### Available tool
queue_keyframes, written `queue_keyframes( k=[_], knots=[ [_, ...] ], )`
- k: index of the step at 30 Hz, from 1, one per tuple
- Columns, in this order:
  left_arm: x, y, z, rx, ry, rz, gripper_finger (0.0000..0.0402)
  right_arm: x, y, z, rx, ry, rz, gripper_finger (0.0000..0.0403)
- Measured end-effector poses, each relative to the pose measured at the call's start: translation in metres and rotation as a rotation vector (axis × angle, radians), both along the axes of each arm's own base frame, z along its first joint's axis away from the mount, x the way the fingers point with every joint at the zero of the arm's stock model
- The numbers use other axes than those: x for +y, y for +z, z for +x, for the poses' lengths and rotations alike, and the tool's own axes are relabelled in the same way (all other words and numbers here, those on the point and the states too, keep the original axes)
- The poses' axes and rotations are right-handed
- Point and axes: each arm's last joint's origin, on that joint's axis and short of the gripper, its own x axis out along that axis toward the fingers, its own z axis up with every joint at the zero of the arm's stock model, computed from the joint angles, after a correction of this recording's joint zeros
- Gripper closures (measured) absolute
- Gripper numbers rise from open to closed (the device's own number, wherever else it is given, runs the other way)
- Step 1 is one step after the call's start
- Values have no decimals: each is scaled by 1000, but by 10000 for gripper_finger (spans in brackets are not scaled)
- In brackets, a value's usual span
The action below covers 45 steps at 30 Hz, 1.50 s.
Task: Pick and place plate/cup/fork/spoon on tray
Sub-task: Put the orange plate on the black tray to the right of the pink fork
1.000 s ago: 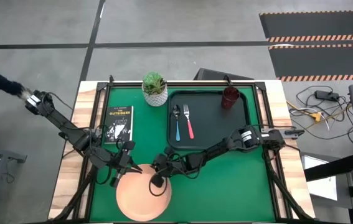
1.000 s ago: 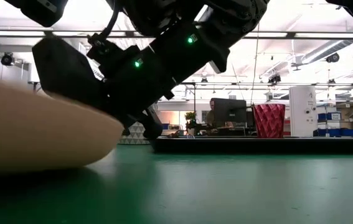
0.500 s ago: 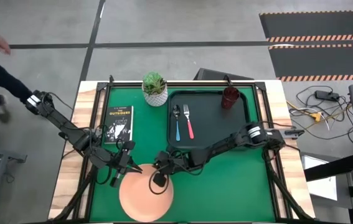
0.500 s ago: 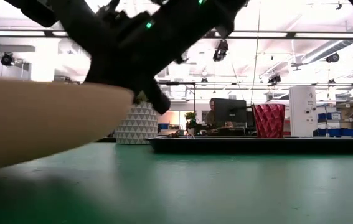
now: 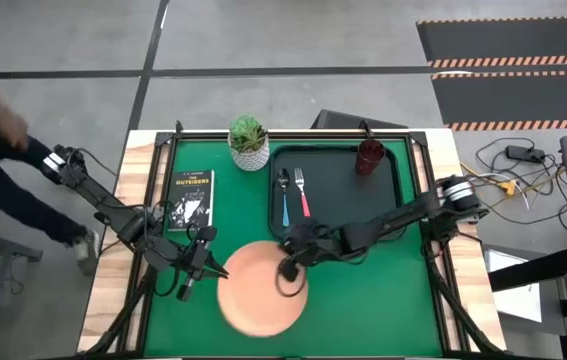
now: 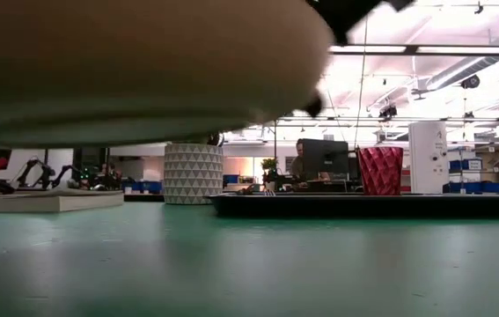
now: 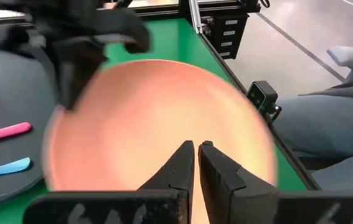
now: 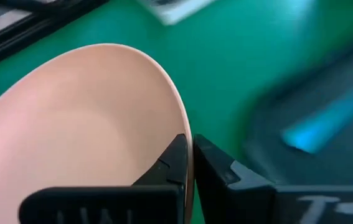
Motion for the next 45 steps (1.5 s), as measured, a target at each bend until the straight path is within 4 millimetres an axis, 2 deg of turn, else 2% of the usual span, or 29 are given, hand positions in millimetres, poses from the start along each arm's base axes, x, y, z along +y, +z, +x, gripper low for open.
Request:
queue_keyframes(
  k=[6, 12, 18, 23, 31, 45],
  knots=[
    [0, 0, 1, -5, 2, -2, 396, -31, -7, -73, -35, -275, 5, 394],
    [0, 1, 1, -13, 18, 7, 396, -60, -21, -141, -145, -560, 18, 394],
    [0, 1, 1, -21, 24, 10, 396, -82, -44, -190, -290, -837, -10, 394],
    [1, 2, 1, -27, 35, 13, 396, -92, -60, -208, -288, -903, 11, 394],
    [1, 2, 2, -41, 30, 26, 396, -102, -79, -223, -228, -973, 27, 394],
    [1, 3, 2, -42, 29, 27, 396, -110, -87, -236, -47, -1016, 22, 394]
  ],
)
